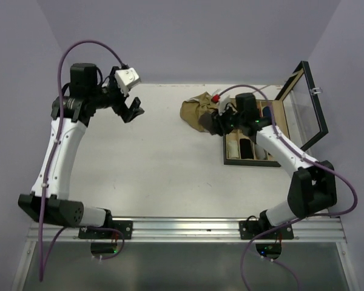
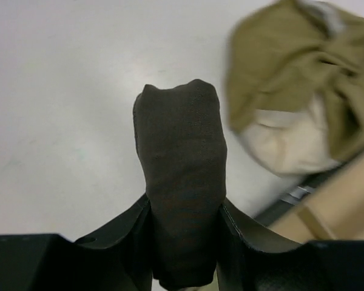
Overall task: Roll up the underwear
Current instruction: Place the rolled underwear into the container, then move the underwear to the center of the board
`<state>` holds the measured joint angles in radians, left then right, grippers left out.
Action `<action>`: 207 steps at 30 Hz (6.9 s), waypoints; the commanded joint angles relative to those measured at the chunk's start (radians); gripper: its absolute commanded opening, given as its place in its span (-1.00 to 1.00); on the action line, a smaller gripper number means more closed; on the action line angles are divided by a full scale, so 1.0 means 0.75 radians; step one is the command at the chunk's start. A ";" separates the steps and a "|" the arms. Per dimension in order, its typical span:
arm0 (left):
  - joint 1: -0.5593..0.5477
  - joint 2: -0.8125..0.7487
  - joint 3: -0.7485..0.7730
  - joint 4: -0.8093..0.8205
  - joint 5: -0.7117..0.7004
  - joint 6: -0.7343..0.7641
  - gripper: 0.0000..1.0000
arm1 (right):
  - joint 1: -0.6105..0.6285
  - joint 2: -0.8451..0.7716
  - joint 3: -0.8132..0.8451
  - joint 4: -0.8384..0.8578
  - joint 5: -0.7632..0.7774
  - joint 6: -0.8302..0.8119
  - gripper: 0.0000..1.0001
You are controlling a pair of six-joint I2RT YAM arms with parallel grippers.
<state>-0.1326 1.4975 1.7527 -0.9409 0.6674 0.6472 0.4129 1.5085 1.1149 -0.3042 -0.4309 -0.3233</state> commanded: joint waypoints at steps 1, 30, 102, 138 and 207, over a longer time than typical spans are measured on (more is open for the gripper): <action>0.005 -0.243 -0.270 0.421 -0.153 -0.437 1.00 | -0.155 -0.091 0.139 0.056 0.234 0.204 -1.00; 0.003 -0.444 -0.609 0.479 -0.376 -0.689 1.00 | -0.283 0.643 0.555 0.164 1.284 0.339 -1.00; 0.005 -0.371 -0.529 0.402 -0.327 -0.689 1.00 | -0.430 0.840 0.776 -0.214 0.834 0.599 0.17; 0.003 -0.369 -0.576 0.449 -0.295 -0.671 1.00 | -0.426 0.682 0.913 -0.259 0.787 0.601 0.61; 0.021 -0.387 -0.680 0.430 -0.475 -0.605 1.00 | 0.184 1.265 1.217 -0.142 0.640 0.357 -0.11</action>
<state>-0.1307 1.2114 1.2449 -0.6201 0.3256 0.1772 0.5495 2.4165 1.9751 -0.3695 0.0841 -0.0715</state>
